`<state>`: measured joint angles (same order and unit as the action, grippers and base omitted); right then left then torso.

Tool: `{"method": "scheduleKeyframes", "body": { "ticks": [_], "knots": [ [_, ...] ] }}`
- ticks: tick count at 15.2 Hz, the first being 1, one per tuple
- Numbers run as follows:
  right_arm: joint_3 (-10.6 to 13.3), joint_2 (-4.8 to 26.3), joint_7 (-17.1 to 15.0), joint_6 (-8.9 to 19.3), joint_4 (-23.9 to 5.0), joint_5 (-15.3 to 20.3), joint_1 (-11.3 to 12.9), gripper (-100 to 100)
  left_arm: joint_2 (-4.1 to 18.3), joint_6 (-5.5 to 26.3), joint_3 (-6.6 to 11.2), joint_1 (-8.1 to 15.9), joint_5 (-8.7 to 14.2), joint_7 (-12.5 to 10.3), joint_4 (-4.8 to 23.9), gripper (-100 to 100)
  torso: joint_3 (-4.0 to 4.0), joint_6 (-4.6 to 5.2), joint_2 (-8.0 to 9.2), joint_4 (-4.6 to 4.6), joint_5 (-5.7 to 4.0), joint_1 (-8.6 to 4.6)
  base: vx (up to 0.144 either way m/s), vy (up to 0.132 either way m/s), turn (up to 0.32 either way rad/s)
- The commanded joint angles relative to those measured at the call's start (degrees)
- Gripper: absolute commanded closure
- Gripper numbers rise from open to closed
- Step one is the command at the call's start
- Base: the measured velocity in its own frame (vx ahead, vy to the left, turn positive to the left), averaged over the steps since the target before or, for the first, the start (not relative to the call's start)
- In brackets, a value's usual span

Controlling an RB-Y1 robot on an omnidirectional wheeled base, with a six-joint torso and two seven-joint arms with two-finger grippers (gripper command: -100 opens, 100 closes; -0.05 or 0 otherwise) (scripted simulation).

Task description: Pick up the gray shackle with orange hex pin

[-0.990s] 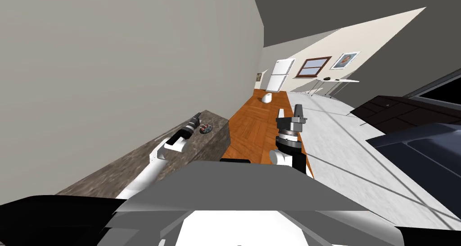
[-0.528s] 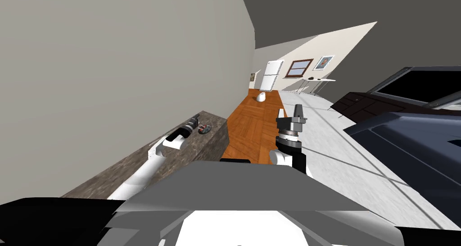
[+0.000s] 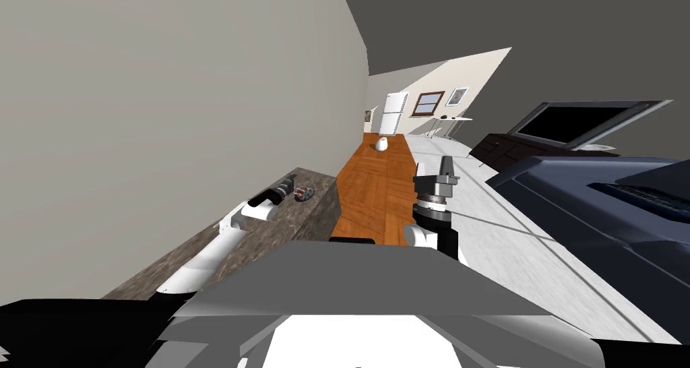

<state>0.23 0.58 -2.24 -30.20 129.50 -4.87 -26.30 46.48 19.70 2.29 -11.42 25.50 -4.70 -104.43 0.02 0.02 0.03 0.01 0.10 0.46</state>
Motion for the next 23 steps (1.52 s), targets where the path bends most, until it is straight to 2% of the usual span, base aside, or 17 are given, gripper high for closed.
{"method": "scheduleKeyframes", "body": {
  "ticks": [1,6,10,11,12,15,16,17,18,22,23],
  "knots": [
    [0.0,0.0,0.0,0.0,0.0,0.0,0.0,0,0.4,1.7,-0.06,0.3,0.6,-0.3,0.7,-100,0.00,0.00,0.00,0.00,0.00,0.00,-0.055,0.056,-0.132],
    [0.0,0.0,0.0,0.0,0.0,0.0,0.0,0,2.1,7.5,-1.18,1.0,3.7,-1.4,5.2,-100,0.03,0.01,0.06,0.01,0.00,-0.02,-0.066,0.058,-0.212],
    [0.0,0.0,0.0,0.0,0.0,0.0,0.0,0,1.9,10.2,-2.68,0.1,5.0,-1.9,7.7,-100,0.00,-0.04,-0.01,-0.01,0.01,-0.02,-0.052,0.049,-0.124],
    [0.0,0.0,0.0,0.0,0.0,0.0,0.0,0,1.7,9.7,-2.18,0.5,4.3,-1.8,6.8,-100,-0.03,-0.05,-0.06,-0.01,0.00,-0.06,-0.015,0.017,-0.031],
    [0.0,0.0,0.0,0.0,0.0,0.0,0.0,0,1.4,9.4,-2.09,1.4,4.1,-1.7,9.0,-100,-0.07,-0.08,-0.11,-0.05,0.00,-0.10,-0.016,0.005,-0.097],
    [0.0,0.0,0.0,0.0,0.0,0.0,0.0,0,0.8,9.0,-1.89,2.6,3.7,-1.6,11.4,-100,-0.18,-0.01,-0.27,-0.11,0.03,-0.11,-0.019,-0.002,-0.172],
    [0.0,0.0,0.0,0.0,0.0,0.0,0.0,0,0.7,8.9,-1.85,2.9,3.6,-1.6,11.9,-100,-0.20,-0.02,-0.30,-0.11,0.03,-0.10,-0.015,-0.002,-0.092],
    [0.0,0.0,0.0,0.0,0.0,0.0,0.0,0,1.1,9.0,-1.94,2.5,4.0,-1.6,11.2,-100,-0.21,-0.02,-0.32,-0.12,0.04,-0.10,-0.009,-0.001,-0.026],
    [0.0,0.0,0.0,0.0,0.0,0.0,0.0,0,1.1,9.0,-1.93,2.6,4.0,-1.6,11.3,100,-0.23,-0.03,-0.36,-0.13,0.05,-0.08,-0.006,-0.001,0.006],
    [0.0,0.0,0.0,0.0,0.0,0.0,0.0,0,1.1,9.0,-1.98,2.5,4.0,-1.6,11.4,100,-0.26,0.01,-0.44,-0.10,0.00,-0.11,0.000,0.000,0.000],
    [0.0,0.0,0.0,0.0,0.0,0.0,0.0,0,1.2,9.3,-2.05,1.6,4.1,-1.7,9.4,100,-0.26,0.01,-0.45,-0.10,0.00,-0.11,0.011,0.003,0.127]
  ]
}}
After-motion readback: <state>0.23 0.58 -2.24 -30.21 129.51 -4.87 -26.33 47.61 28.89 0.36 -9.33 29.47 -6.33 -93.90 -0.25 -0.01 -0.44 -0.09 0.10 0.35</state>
